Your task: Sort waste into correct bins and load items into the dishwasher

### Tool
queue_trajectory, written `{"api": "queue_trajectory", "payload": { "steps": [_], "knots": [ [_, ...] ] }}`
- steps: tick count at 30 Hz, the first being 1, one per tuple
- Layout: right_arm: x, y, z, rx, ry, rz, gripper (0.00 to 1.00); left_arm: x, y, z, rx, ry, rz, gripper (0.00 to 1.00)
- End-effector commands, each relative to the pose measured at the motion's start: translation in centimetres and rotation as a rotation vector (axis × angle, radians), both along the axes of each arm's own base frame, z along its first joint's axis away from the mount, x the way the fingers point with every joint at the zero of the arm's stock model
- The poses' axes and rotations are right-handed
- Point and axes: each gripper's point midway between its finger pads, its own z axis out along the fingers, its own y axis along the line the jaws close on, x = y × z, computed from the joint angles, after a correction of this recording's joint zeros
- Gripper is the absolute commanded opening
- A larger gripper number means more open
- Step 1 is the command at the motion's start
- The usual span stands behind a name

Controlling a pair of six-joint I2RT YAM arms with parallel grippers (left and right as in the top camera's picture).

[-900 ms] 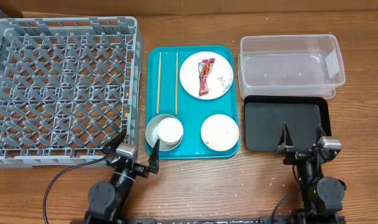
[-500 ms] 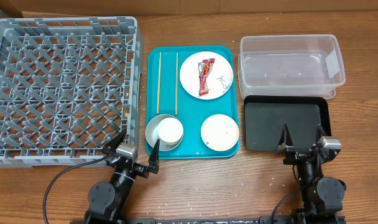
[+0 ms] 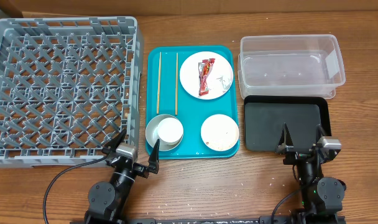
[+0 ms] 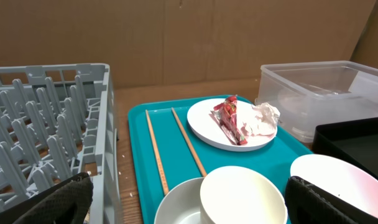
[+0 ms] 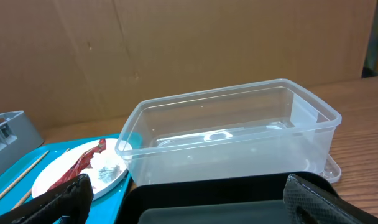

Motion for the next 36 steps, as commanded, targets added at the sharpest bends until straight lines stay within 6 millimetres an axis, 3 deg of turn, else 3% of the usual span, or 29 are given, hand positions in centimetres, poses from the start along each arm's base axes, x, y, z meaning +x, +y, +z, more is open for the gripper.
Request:
{"api": "queue_trajectory", "payload": {
  "steps": [1, 5, 9, 12, 14, 15, 16, 18, 20, 25, 28, 32, 36],
  "knots": [
    [0.0, -0.1, -0.2, -0.003, -0.004, -0.003, 1.0, 0.0, 0.0, 0.0, -0.017, 0.002, -0.001, 1.0],
    [0.0, 0.2, -0.2, -0.002, -0.003, 0.012, 1.0, 0.0, 0.0, 0.0, -0.017, 0.002, 0.0, 1.0],
    [-0.1, 2.0, 0.0, 0.011, -0.01, 0.118, 1.0, 0.1, 0.2, 0.5, -0.014, -0.023, 0.012, 1.0],
    [-0.5, 4.1, 1.3, 0.028, -0.058, 0.241, 1.0, -0.1, -0.3, 1.1, -0.07, -0.027, -0.02, 1.0],
    [-1.1, 5.4, 2.9, 0.02, -0.114, 0.324, 1.0, -0.5, -1.1, 3.2, -0.094, -0.1, -0.07, 1.0],
    [-1.7, 6.1, 4.6, 0.012, -0.156, 0.366, 1.0, -1.0, -1.4, 5.8, -0.126, -0.177, -0.097, 1.0],
    [-2.1, 6.4, 5.8, 0.006, -0.183, 0.389, 1.0, -1.2, -1.3, 6.9, -0.147, -0.201, -0.096, 1.0],
    [-4.0, 7.8, 9.9, -0.017, -0.261, 0.482, 1.0, -1.8, -0.5, 10.3, -0.184, -0.247, -0.065, 1.0],
    [-4.9, 8.3, 12.0, -0.02, -0.256, 0.516, 1.0, -2.3, 0.0, 13.2, -0.183, -0.233, -0.042, 1.0],
    [-4.9, 8.4, 15.1, 0.149, 0.028, 0.518, 1.0, -1.8, -0.1, 17.2, -0.134, 0.002, -0.025, 1.0],
    [-3.4, 8.4, 16.8, 0.213, 0.256, 0.493, 1.0, -1.1, -0.7, 19.2, -0.091, 0.217, -0.038, 1.0],
    [-1.3, 8.5, 17.5, 0.271, 0.533, 0.463, 1.0, -0.7, -3.5, 20.9, -0.088, 0.421, -0.179, 1.0],
    [0.6, 9.5, 18.0, 0.328, 0.693, 0.501, 1.0, 0.4, -4.5, 21.1, -0.079, 0.557, -0.207, 1.0]
  ]
}}
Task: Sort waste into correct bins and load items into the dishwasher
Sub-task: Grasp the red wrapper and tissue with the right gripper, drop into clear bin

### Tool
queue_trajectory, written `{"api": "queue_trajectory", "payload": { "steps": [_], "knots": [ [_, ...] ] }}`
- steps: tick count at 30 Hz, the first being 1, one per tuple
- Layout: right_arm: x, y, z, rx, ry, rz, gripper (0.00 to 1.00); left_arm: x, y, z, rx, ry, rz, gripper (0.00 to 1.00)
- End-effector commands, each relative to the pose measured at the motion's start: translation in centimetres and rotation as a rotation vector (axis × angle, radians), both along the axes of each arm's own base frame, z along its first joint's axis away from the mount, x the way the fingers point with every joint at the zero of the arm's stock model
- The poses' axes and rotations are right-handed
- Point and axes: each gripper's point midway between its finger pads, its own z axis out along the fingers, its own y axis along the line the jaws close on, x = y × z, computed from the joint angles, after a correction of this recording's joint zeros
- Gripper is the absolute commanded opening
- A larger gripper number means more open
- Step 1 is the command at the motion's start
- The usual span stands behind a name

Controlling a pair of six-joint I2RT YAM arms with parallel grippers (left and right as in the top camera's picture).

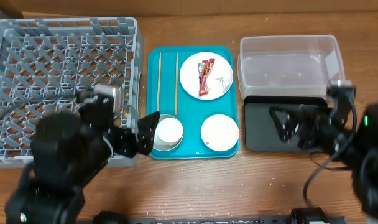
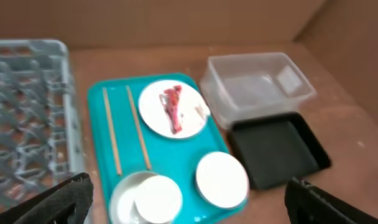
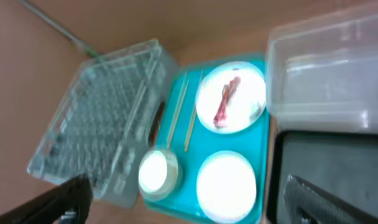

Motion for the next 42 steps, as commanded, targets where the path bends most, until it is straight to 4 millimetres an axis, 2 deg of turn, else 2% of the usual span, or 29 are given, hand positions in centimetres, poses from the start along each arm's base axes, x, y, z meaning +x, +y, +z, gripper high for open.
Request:
{"api": "queue_trajectory", "payload": {
  "steps": [1, 5, 8, 9, 10, 13, 16, 22, 24, 26, 27, 28, 29, 31, 33, 36, 40, 42],
  "knots": [
    [1.9, 1.2, 1.2, 0.049, 0.09, 0.058, 1.0, 0.7, -1.5, 0.6, -0.029, 0.085, -0.067, 1.0],
    [4.7, 2.6, -0.3, 0.089, 0.157, 0.119, 1.0, 1.6, -1.8, -1.0, -0.021, 0.158, -0.073, 1.0],
    [5.5, 5.3, -2.6, 0.041, 0.197, 0.247, 1.0, 1.8, -1.8, -2.1, -0.004, 0.203, -0.071, 1.0],
    [5.6, 7.0, -4.3, -0.006, 0.228, 0.312, 1.0, 2.1, -1.1, -2.4, 0.024, 0.204, -0.033, 1.0],
    [5.8, 7.5, -5.1, -0.028, 0.246, 0.319, 1.0, 2.3, -0.8, -2.5, 0.037, 0.201, -0.015, 1.0],
    [7.3, 9.5, -10.8, -0.236, 0.348, 0.313, 0.99, 3.2, 1.5, -2.5, 0.081, 0.193, 0.127, 1.0],
    [9.4, 11.9, -14.5, -0.359, 0.382, 0.336, 1.0, 3.2, 2.1, -2.8, 0.103, 0.205, 0.159, 1.0],
    [16.4, 15.6, -17.0, -0.296, 0.264, 0.272, 1.0, 3.7, 2.0, -4.3, 0.121, 0.264, 0.157, 1.0],
    [17.8, 16.4, -17.6, -0.285, 0.227, 0.272, 0.95, 4.0, 1.9, -4.7, 0.126, 0.279, 0.156, 1.0],
    [19.2, 17.3, -18.7, -0.274, 0.197, 0.271, 0.84, 4.4, 1.8, -5.3, 0.132, 0.299, 0.156, 1.0],
    [19.7, 17.5, -19.1, -0.272, 0.19, 0.27, 0.8, 4.5, 1.8, -5.5, 0.134, 0.307, 0.155, 1.0],
    [20.2, 17.7, -19.8, -0.27, 0.187, 0.269, 0.72, 4.7, 1.7, -5.8, 0.137, 0.317, 0.155, 1.0],
    [20.9, 18.1, -21.4, -0.27, 0.195, 0.267, 0.64, 5.1, 1.7, -6.3, 0.143, 0.334, 0.155, 1.0],
    [21.4, 18.3, -22.9, -0.274, 0.203, 0.268, 0.61, 5.4, 1.6, -6.9, 0.15, 0.356, 0.154, 1.0],
    [22.0, 18.1, -24.5, -0.297, 0.214, 0.245, 0.59, 5.8, 1.5, -7.5, 0.156, 0.376, 0.153, 1.0],
    [23.1, 16.6, -27.2, -0.369, 0.237, 0.155, 0.6, 6.6, 1.3, -8.9, 0.17, 0.422, 0.152, 1.0],
    [23.3, 16.7, -28.2, -0.36, 0.253, 0.142, 0.6, 8.1, 0.7, -10.3, 0.144, 0.465, 0.167, 1.0],
    [23.2, 16.8, -28.8, -0.348, 0.277, 0.129, 0.59, 8.1, 0.3, -11.1, 0.116, 0.512, 0.169, 1.0]
  ]
}}
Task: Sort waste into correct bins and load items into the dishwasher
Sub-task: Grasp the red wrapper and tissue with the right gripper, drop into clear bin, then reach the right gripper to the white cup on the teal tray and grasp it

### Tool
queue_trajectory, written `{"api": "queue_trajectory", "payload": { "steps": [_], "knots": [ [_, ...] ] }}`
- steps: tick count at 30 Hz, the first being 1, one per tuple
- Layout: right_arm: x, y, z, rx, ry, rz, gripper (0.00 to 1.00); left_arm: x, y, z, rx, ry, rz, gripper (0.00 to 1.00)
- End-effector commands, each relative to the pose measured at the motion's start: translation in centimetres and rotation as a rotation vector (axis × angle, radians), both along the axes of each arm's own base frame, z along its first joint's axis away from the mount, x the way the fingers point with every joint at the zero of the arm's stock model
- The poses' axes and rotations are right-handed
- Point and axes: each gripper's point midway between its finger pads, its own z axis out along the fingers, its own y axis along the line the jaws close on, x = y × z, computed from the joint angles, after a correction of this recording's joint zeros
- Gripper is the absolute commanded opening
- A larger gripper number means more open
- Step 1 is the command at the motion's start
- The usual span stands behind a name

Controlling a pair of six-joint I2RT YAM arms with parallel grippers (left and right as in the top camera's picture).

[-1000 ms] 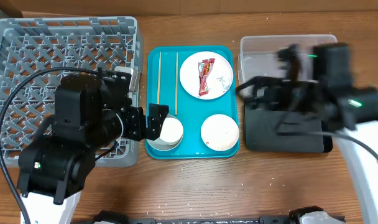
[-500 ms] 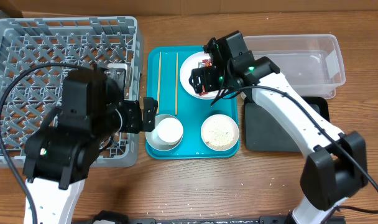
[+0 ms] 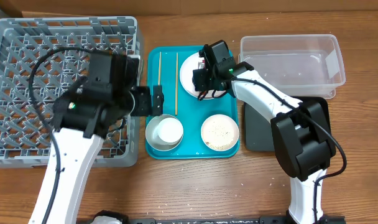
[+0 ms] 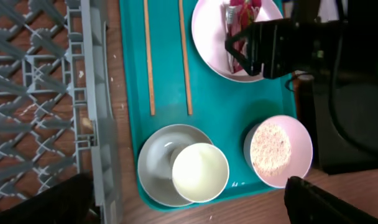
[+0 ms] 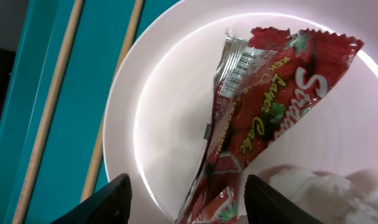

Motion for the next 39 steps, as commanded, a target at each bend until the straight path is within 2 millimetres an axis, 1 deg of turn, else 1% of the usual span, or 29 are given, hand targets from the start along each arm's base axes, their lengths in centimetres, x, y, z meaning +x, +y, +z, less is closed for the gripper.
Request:
{"api": "queue_trajectory", "payload": {
  "steps": [1, 3, 6, 9, 10, 11, 12, 13, 14, 16, 18, 19, 20, 21, 22, 23, 24, 25, 26, 28, 30, 31, 33, 34, 35, 36, 37, 38, 39],
  "knots": [
    [0.6, 0.2, -0.6, 0.006, 0.008, -0.048, 0.53, 0.2, -1.5, 0.0, -0.108, 0.056, 0.022, 1.0],
    [0.4, 0.3, -1.2, 0.002, 0.018, -0.044, 0.48, -0.4, -2.7, 1.0, -0.174, 0.065, -0.018, 1.0],
    [0.3, 0.3, -1.5, -0.001, 0.025, -0.043, 0.44, -1.2, -2.0, 4.0, -0.161, 0.016, -0.008, 1.0],
    [0.4, 0.4, -1.5, 0.001, 0.021, -0.043, 0.35, -2.3, 1.0, 9.1, -0.059, -0.13, 0.081, 1.0],
    [0.4, 0.4, -1.5, 0.001, 0.021, -0.043, 0.28, -2.7, 2.1, 10.5, -0.027, -0.176, 0.114, 1.0],
    [0.4, 0.4, -1.5, 0.003, 0.022, -0.042, 0.15, -3.5, 3.4, 12.5, 0.008, -0.236, 0.155, 1.0],
    [0.3, 0.6, -1.4, 0.015, 0.028, -0.038, 0.06, -4.1, 4.1, 13.6, 0.021, -0.268, 0.174, 1.0],
    [0.1, 1.1, -0.7, 0.046, 0.031, -0.02, 0.04, -5.2, 4.9, 14.9, 0.035, -0.31, 0.198, 1.0],
    [0.0, 1.5, 0.0, 0.068, 0.029, -0.01, 0.04, -5.7, 5.3, 15.4, 0.041, -0.331, 0.209, 1.0],
    [-0.3, 2.4, 3.4, 0.14, 0.002, 0.017, 0.04, -7.4, 5.9, 16.2, 0.039, -0.362, 0.219, 1.0],
    [-0.6, 2.8, 7.6, 0.204, -0.051, 0.045, 0.04, -8.7, 6.2, 16.4, 0.037, -0.369, 0.219, 1.0],
    [-0.8, 2.8, 9.2, 0.222, -0.072, 0.051, 0.04, -9.0, 6.2, 16.4, 0.037, -0.369, 0.219, 1.0],
    [-1.2, 2.2, 12.5, 0.244, -0.118, 0.05, 0.04, -9.5, 6.4, 16.4, 0.037, -0.368, 0.219, 1.0],
    [-1.4, 1.6, 14.0, 0.248, -0.142, 0.04, 0.04, -9.8, 6.4, 16.3, 0.038, -0.365, 0.219, 1.0],
    [-1.6, 0.4, 16.0, 0.242, -0.173, 0.014, 0.04, -10.0, 6.5, 16.1, 0.041, -0.355, 0.218, 1.0],
    [-1.8, -1.0, 17.3, 0.225, -0.192, -0.02, 0.04, -10.1, 6.5, 16.0, 0.043, -0.349, 0.218, 1.0],
    [-1.8, -4.1, 18.3, 0.16, -0.209, -0.116, 0.04, -10.3, 6.5, 15.7, 0.048, -0.333, 0.217, 1.0],
    [-1.6, -5.9, 18.3, 0.114, -0.216, -0.172, 0.04, -10.3, 6.5, 15.7, 0.049, -0.332, 0.217, 1.0],
    [-1.1, -9.5, 17.8, 0.02, -0.22, -0.292, 0.04, -10.2, 6.5, 15.6, 0.05, -0.33, 0.217, 1.0],
    [-0.4, -13.7, 16.1, -0.078, -0.188, -0.396, 0.04, -10.1, 6.5, 15.5, 0.051, -0.326, 0.216, 1.0],
    [0.2, -16.4, 13.3, -0.119, -0.118, -0.449, 0.04, -10.0, 6.4, 15.5, 0.052, -0.322, 0.216, 1.0],
    [0.3, -18.0, 10.9, -0.147, -0.051, -0.477, 0.04, -9.9, 6.4, 15.4, 0.053, -0.321, 0.216, 1.0],
    [0.3, -18.8, 9.2, -0.153, -0.003, -0.483, 0.04, -9.9, 6.4, 15.4, 0.053, -0.321, 0.216, 1.0],
    [0.4, -19.0, 9.1, -0.155, -0.001, -0.471, 0.09, -9.9, 6.4, 15.4, 0.053, -0.321, 0.216, 1.0],
    [0.5, -18.6, 9.6, -0.144, -0.013, -0.416, 0.29, -9.9, 6.4, 15.4, 0.053, -0.321, 0.216, 1.0],
    [0.5, -17.7, 10.4, -0.119, -0.024, -0.352, 0.43, -9.9, 6.4, 15.4, 0.053, -0.32, 0.216, 1.0],
    [0.4, -16.3, 11.8, -0.068, -0.041, -0.274, 0.56, -9.9, 6.4, 15.4, 0.053, -0.32, 0.216, 1.0],
    [-0.2, -13.3, 14.2, 0.037, -0.064, -0.16, 0.77, -9.9, 6.4, 15.4, 0.053, -0.32, 0.216, 1.0],
    [-1.0, -11.2, 15.8, 0.11, -0.074, -0.096, 0.83, -9.9, 6.4, 15.4, 0.053, -0.321, 0.216, 1.0]
  ]
}}
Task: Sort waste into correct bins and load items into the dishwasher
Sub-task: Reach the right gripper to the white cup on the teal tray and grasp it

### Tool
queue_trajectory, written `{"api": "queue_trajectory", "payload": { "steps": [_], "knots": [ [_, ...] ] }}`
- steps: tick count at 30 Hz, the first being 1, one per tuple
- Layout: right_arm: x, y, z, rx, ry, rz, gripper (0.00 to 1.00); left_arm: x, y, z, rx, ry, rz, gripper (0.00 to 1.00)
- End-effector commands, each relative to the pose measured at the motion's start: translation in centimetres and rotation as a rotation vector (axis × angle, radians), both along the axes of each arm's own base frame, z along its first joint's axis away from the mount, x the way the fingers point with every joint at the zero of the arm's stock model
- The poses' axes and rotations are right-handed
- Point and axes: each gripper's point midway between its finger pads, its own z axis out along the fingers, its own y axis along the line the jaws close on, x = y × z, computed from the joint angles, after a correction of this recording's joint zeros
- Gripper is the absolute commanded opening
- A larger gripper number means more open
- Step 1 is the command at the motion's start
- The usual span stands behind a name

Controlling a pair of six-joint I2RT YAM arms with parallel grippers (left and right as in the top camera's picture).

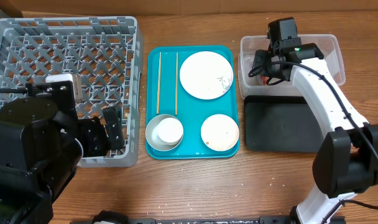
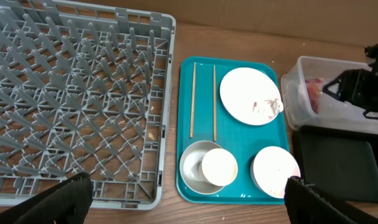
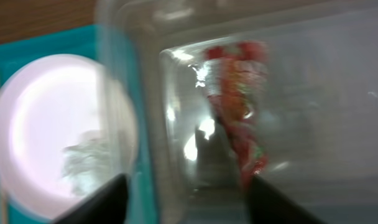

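Note:
The red snack wrapper [image 3: 239,106] lies inside the clear plastic bin [image 1: 313,46] at its left end, also showing as the wrapper [image 2: 313,92] in the left wrist view. My right gripper [image 1: 262,64] hovers over that end of the bin, open [image 3: 195,202], holding nothing. The white plate [image 1: 201,71] on the teal tray [image 1: 229,53] keeps only a crumpled tissue [image 1: 224,81]. My left gripper [image 1: 108,129] hangs open [image 2: 189,199] high above the front right corner of the grey dish rack [image 1: 64,37].
Two chopsticks [image 1: 167,74] lie on the tray's left side. A metal bowl [image 1: 153,138] with a white cup [image 1: 170,129] in it and a crumb-covered small plate [image 1: 219,132] sit at the tray's front. A black tray [image 1: 287,124] lies in front of the clear bin.
The wrapper is gone from the white plate and now lies in the clear bin. My right gripper has moved from the plate to over the bin. My left arm has pulled back over the rack's corner.
Both arms rested at the table's front edge, grippers open, with the wrapper and tissue on the plate. Then both were raised over the table. Then my right gripper stood open at the wrapper on the plate. Now the wrapper lies in the clear bin.

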Motion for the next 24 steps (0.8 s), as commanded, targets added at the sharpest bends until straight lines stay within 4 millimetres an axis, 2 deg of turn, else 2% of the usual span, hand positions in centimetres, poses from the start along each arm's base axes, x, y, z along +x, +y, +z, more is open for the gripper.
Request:
{"api": "queue_trajectory", "payload": {
  "steps": [1, 2, 3, 4, 6, 7, 10, 12, 14, 17, 18, 19, 20, 22, 24],
  "knots": [
    [-1.6, 8.0, 8.5, 0.249, -0.155, 0.307, 0.83, 0.1, 0.3, 0.0, 0.003, 0.0, 0.022, 1.0],
    [-3.1, 11.0, 9.3, 0.292, -0.155, 0.389, 0.79, 0.1, 0.3, 0.0, 0.004, 0.001, 0.022, 1.0],
    [-3.4, 11.8, 9.3, 0.292, -0.152, 0.407, 0.77, 0.1, 0.3, 0.0, 0.004, 0.0, 0.022, 1.0],
    [-4.2, 13.4, 8.6, 0.266, -0.137, 0.436, 0.7, 0.1, 0.3, 0.0, 0.004, 0.001, 0.022, 1.0],
    [-4.7, 15.1, 6.2, 0.152, -0.115, 0.444, 0.68, 0.1, 0.3, 0.0, 0.004, 0.0, 0.022, 1.0],
    [-4.7, 15.3, 4.7, 0.072, -0.109, 0.432, 0.69, 0.1, 0.3, 0.0, 0.004, 0.0, 0.022, 1.0],
    [-2.9, 13.9, 0.4, -0.214, -0.13, 0.344, 0.69, 0.1, 0.3, 0.0, 0.004, 0.001, 0.022, 1.0],
    [-1.7, 13.3, -1.8, -0.303, -0.134, 0.306, 0.71, 0.1, 0.3, 0.0, 0.004, 0.001, 0.022, 1.0],
    [-0.7, 12.9, -3.8, -0.331, -0.125, 0.291, 0.75, 0.1, 0.3, 0.0, 0.004, 0.0, 0.022, 1.0],
    [0.5, 12.1, -7.1, -0.348, -0.092, 0.278, 0.75, 0.1, 0.3, 0.0, 0.004, 0.001, 0.022, 1.0],
    [0.8, 11.5, -8.8, -0.364, -0.066, 0.282, 0.75, 0.1, 0.3, 0.0, 0.004, 0.001, 0.022, 1.0],
    [0.8, 11.2, -9.5, -0.37, -0.051, 0.279, 0.75, 0.1, 0.3, 0.0, 0.004, 0.001, 0.022, 1.0],
    [0.6, 10.8, -10.4, -0.377, -0.025, 0.28, 0.68, 0.1, 0.3, 0.0, 0.004, 0.001, 0.022, 1.0],
    [0.0, 11.3, -11.0, -0.345, 0.002, 0.303, 0.38, 0.1, 0.3, 0.0, 0.003, 0.0, 0.022, 1.0],
    [-0.5, 12.7, -10.9, -0.275, 0.019, 0.342, 0.22, 0.1, 0.3, 0.0, 0.004, 0.001, 0.022, 1.0]
  ]
}}
